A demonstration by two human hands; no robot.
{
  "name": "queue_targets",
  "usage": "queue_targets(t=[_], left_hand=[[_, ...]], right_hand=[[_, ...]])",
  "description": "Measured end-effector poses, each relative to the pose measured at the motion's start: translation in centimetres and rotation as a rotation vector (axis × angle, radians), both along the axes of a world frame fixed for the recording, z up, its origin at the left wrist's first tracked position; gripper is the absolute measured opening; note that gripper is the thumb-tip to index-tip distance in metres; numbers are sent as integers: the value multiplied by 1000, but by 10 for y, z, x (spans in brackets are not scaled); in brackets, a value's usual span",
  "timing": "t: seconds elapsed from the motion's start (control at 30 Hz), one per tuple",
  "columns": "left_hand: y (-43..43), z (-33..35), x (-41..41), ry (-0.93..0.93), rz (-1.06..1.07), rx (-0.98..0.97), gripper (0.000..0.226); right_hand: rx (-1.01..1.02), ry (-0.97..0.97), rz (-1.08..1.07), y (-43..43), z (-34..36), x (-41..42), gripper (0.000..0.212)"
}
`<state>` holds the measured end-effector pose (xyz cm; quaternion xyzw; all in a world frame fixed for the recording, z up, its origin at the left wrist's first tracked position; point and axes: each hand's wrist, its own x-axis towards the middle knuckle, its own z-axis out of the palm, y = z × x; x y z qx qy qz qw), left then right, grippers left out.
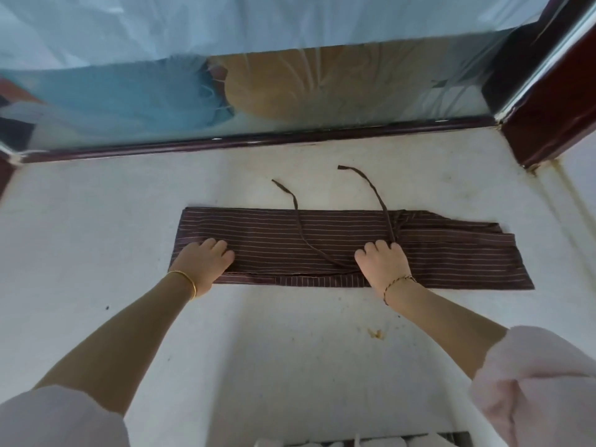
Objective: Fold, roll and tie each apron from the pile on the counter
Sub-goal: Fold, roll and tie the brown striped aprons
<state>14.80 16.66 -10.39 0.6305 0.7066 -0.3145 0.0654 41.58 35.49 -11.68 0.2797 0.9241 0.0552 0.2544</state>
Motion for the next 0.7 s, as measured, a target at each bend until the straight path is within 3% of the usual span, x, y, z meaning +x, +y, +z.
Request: queue_targets(t=[0.13, 0.2, 0.3, 0.4, 0.53, 0.7], left_hand=[[-9, 4, -9, 67, 280, -248, 55], [2, 12, -8, 15, 403, -360, 49], [33, 18, 6, -134, 338, -140, 35], [67, 8, 33, -340, 190, 36, 40], [100, -10, 68, -389, 161, 0, 61], [114, -20, 77, -338, 240, -87, 90]], right_hand=[[-31, -31, -64, -2, -1, 3, 49], [-61, -44, -107, -3, 2, 3, 47], [-119, 58, -143, -9, 6, -4, 40], [-200, 163, -125, -19, 4, -12, 27], [-336, 285, -213, -23, 3, -4, 6], [-396, 361, -448, -19, 5, 41, 6]])
